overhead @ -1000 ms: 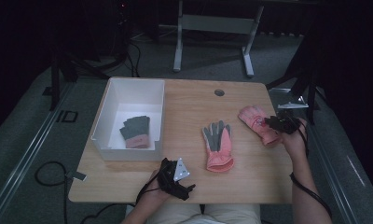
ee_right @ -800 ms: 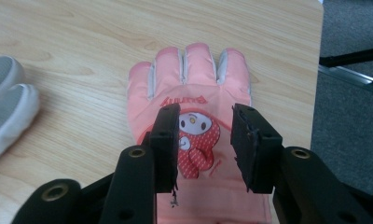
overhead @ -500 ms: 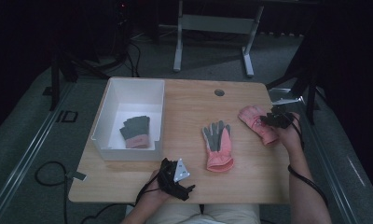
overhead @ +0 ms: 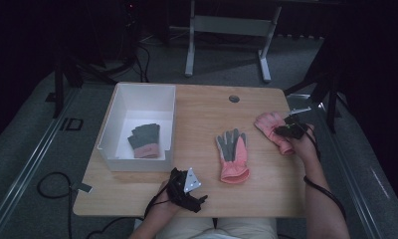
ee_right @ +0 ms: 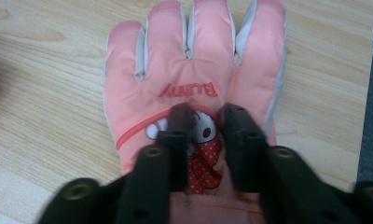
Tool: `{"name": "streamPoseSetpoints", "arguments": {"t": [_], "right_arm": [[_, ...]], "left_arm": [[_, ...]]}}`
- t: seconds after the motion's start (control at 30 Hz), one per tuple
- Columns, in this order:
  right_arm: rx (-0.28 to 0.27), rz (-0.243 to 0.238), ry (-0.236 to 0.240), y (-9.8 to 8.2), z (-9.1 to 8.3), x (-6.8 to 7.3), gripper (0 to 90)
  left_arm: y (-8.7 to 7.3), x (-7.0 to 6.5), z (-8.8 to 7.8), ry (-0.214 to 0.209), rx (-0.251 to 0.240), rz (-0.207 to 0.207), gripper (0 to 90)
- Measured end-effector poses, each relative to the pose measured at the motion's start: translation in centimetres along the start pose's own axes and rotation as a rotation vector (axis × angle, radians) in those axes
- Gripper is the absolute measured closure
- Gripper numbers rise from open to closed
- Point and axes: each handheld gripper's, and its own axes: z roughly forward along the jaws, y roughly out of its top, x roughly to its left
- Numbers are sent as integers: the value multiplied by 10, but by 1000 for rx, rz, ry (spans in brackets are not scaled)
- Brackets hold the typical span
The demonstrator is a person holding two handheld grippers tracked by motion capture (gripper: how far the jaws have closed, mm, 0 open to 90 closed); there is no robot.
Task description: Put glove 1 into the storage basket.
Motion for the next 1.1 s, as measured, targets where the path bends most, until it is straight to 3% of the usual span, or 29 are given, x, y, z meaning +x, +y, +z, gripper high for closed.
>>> {"name": "streamPoseSetpoints", "arguments": {"t": [0.23, 0.33, 0.47, 0.6, 0.8, 1.0, 1.1], "right_arm": [[20, 40, -38, 4, -2, 7, 834], [11, 63, -42, 6, -14, 10, 847], [-35, 98, -62, 6, -38, 19, 850], [-107, 154, -97, 4, -72, 35, 853], [-181, 212, -111, -2, -120, 67, 858], [-219, 241, -118, -13, -149, 92, 859], [-221, 243, -128, -21, -153, 102, 859]], "left_arm": [[0, 0, 0, 2, -3, -11, 19], [0, 0, 0, 1, 0, -5, 19], [0, -1, 0, 1, 0, -9, 19], [0, -1, -1, 1, -11, -15, 26], [0, -2, -1, 2, -12, -9, 26], [0, -1, -2, -1, -14, -11, 26], [0, -1, -2, -1, -15, -8, 26]]}}
